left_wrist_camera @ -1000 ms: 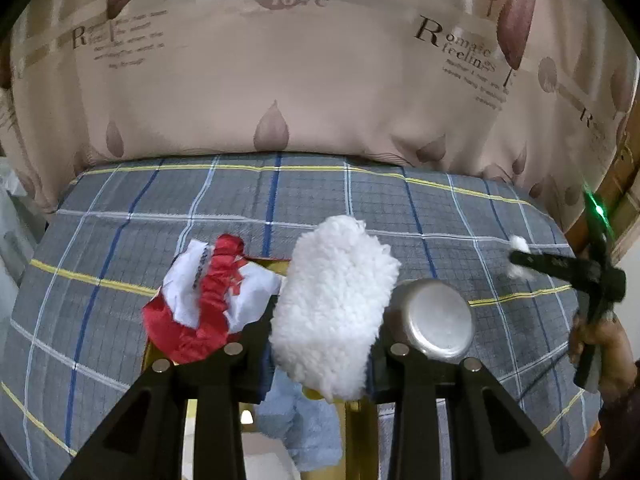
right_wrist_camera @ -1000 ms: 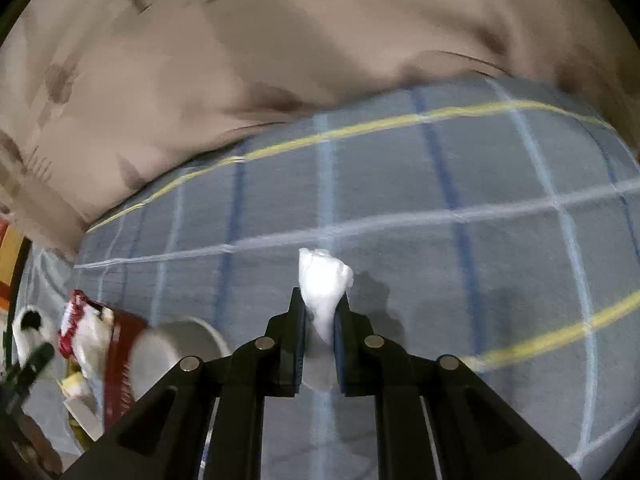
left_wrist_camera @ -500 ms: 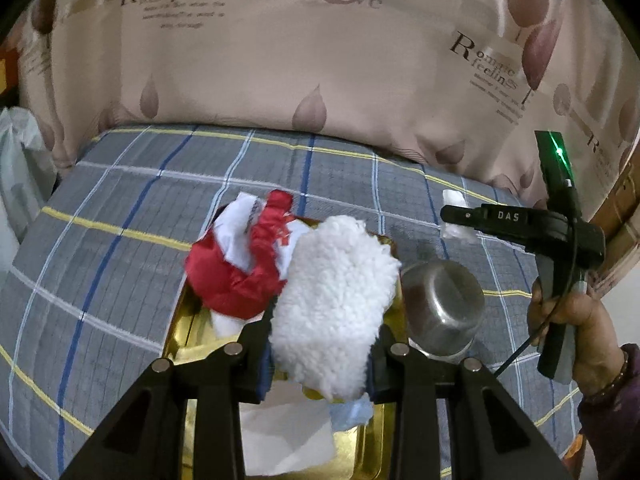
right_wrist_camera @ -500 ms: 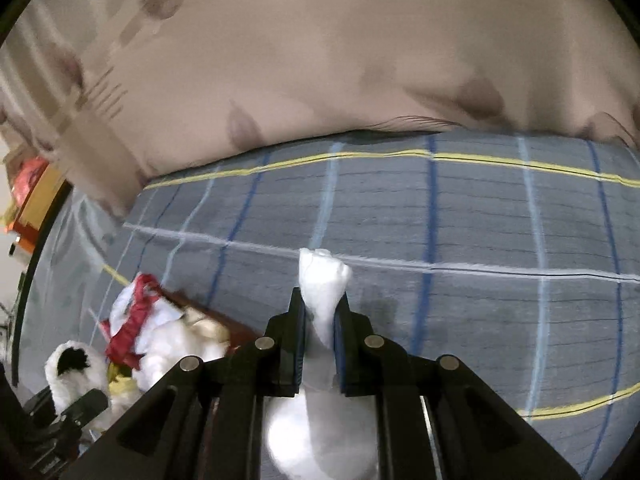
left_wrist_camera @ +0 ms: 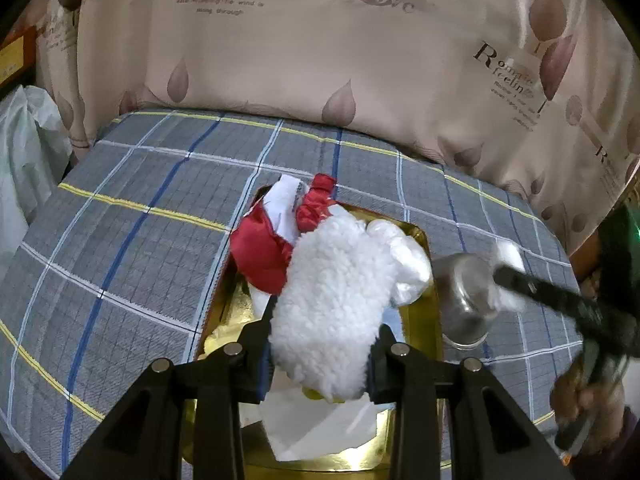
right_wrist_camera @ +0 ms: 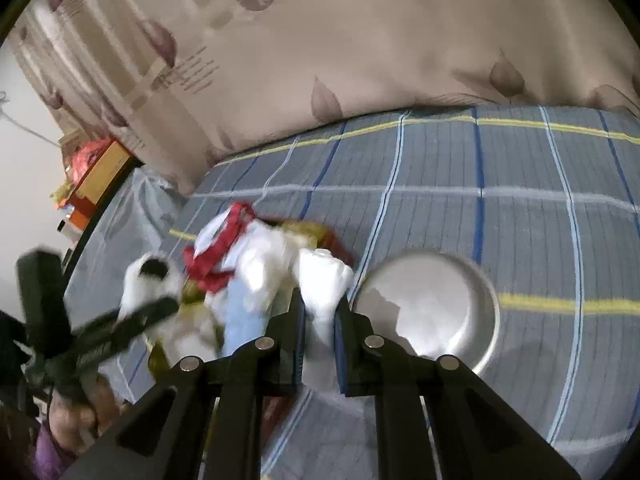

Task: Organize soft objects
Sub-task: 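Lower the fluffy cloth into the gold tray, open the left gripper while the right carries the tissue, then carry the white tissue into the gold tray and open the right gripper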

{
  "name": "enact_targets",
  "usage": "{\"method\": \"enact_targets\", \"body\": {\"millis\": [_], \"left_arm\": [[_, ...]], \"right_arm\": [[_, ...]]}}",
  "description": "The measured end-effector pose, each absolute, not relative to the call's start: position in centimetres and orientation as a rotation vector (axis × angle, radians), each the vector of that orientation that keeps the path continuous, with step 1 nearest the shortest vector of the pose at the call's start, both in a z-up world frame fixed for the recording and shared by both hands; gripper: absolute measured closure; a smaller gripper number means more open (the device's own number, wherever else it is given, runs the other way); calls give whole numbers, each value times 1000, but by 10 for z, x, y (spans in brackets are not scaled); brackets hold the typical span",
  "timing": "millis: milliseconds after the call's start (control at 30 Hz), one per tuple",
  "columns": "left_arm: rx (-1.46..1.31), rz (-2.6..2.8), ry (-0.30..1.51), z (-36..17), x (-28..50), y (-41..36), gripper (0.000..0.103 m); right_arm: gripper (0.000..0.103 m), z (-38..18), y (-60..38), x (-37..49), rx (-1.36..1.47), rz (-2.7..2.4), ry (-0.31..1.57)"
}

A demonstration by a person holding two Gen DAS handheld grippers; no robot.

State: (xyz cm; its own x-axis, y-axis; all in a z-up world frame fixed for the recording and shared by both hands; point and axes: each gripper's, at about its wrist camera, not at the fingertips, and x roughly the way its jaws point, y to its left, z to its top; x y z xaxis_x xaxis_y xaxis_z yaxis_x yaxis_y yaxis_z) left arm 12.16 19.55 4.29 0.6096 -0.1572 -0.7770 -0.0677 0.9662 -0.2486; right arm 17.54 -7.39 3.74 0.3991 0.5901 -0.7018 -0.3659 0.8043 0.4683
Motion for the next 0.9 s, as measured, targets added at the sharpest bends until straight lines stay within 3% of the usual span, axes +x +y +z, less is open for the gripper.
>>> {"method": "enact_targets", "body": {"millis": [500, 633, 733, 900], "left_arm": [[-214, -86, 913, 36, 128, 184, 66], [-188, -99, 917, 32, 135, 177, 63], [-155, -115, 939, 27, 139, 170, 54], [-44, -38, 960, 22, 142, 159, 52]], "right_arm": [[91, 38, -101, 67, 182, 650, 978], [91, 40, -101, 47, 129, 660, 965], [91, 40, -103, 39, 123, 668, 966], [90, 38, -107, 38, 144, 676, 979]]}}
